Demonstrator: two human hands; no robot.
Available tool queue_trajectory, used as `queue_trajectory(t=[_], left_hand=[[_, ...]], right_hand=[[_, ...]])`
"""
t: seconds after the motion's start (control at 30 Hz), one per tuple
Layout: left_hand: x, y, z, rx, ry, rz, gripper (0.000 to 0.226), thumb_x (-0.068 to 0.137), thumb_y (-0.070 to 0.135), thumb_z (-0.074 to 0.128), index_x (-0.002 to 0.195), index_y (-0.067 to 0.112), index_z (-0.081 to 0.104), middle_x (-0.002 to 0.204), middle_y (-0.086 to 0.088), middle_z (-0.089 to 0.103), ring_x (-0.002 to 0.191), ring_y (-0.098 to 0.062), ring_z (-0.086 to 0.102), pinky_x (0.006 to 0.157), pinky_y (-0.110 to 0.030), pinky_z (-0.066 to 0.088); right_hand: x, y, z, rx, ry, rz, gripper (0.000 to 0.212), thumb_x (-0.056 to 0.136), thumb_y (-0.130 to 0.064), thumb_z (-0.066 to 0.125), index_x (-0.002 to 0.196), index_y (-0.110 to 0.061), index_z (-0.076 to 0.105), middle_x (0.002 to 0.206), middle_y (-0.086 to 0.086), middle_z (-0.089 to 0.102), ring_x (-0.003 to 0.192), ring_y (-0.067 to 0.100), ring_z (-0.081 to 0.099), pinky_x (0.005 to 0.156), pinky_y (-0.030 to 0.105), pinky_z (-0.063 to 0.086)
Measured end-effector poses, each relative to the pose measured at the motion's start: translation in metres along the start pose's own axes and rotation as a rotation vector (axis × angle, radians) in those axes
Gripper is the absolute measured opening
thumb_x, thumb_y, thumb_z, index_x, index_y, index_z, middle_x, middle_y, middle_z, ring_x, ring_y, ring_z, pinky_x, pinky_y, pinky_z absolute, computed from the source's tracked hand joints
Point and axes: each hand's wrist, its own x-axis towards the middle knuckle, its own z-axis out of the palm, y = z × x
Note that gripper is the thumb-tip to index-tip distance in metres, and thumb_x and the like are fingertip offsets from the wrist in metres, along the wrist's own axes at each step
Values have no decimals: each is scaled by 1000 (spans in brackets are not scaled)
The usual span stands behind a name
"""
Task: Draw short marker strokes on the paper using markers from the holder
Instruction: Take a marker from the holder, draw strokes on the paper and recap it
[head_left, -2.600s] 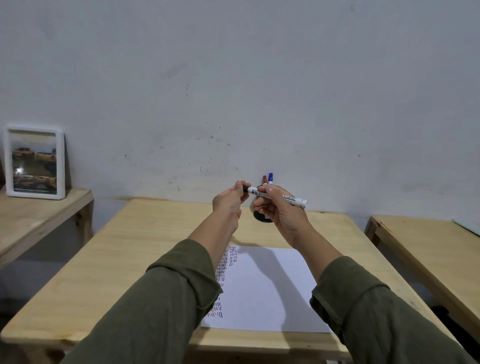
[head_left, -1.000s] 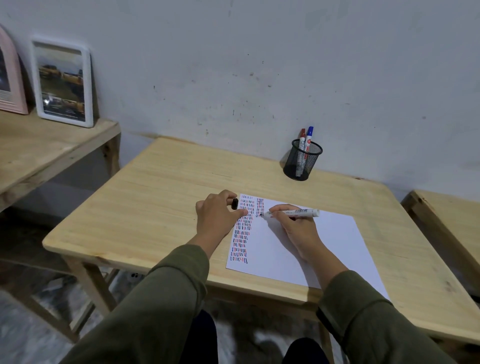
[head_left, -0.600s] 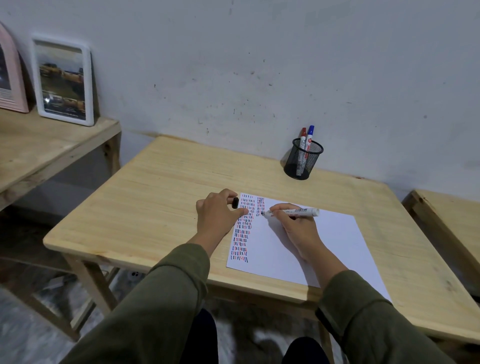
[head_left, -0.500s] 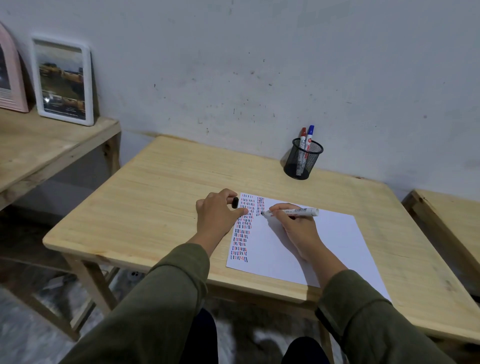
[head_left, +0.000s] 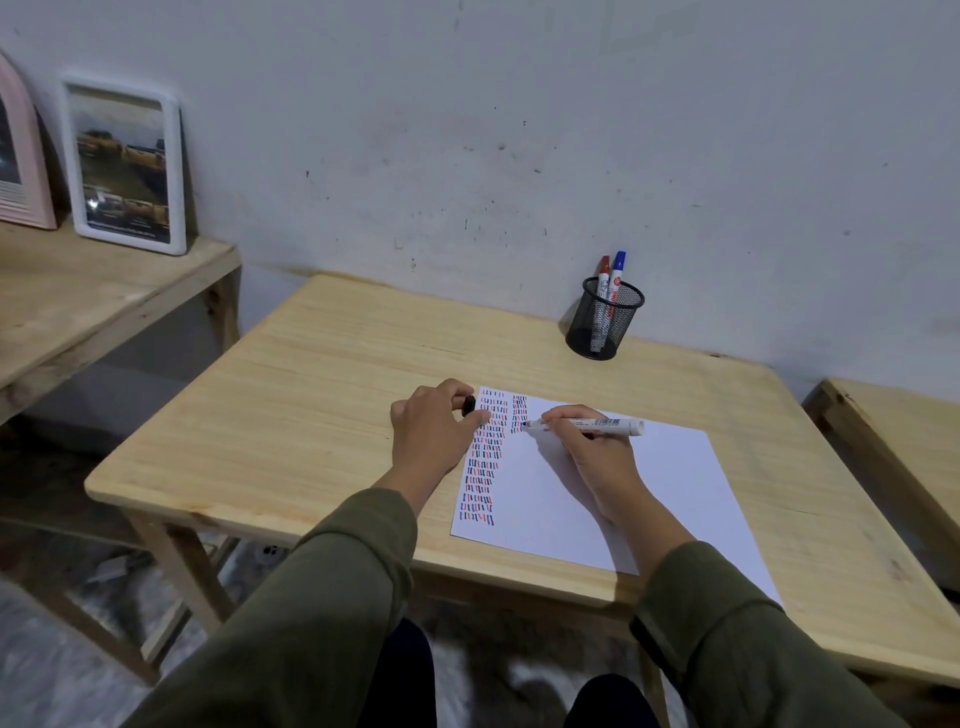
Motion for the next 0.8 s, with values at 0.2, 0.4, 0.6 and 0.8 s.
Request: queue_trajectory(t=[0.2,0.4,0.6,0.8], left_hand=[[-2,5,-4,-172,18,-45,17,88,33,60,104,32,64,97,11,69,99,-10,62,96,-29,34],[6,28,-14,-722,132,-329,7,72,49,59,70,51,65,77,19,73,87,-16,70,93,-49,50],[13,72,-24,-1071,13,-441,12,89,31,61,78,26,66,83,9,70,83,-4,65,102,-38,41],[10,92,-28,-1129,-73,-471,18,89,31,62,99,18,67,78,7,68,71,-5,57,60,-25,33]], right_hand=[[-3,-9,-1,107,40,116,11,84,-23,64,84,-18,74,67,-4,60,65,7,52,64,20,41],[-2,-40,-7,159,23,-23,17,89,-17,55,93,-19,72,76,7,67,67,14,62,62,24,48],[-5,-73,-1,73,-40,-248,21,89,-10,57,86,-25,72,71,-3,71,67,10,65,62,23,51],[-8,-83,-6,7,-41,-322,18,88,-10,57,88,-19,73,72,-2,71,66,10,65,62,24,52]])
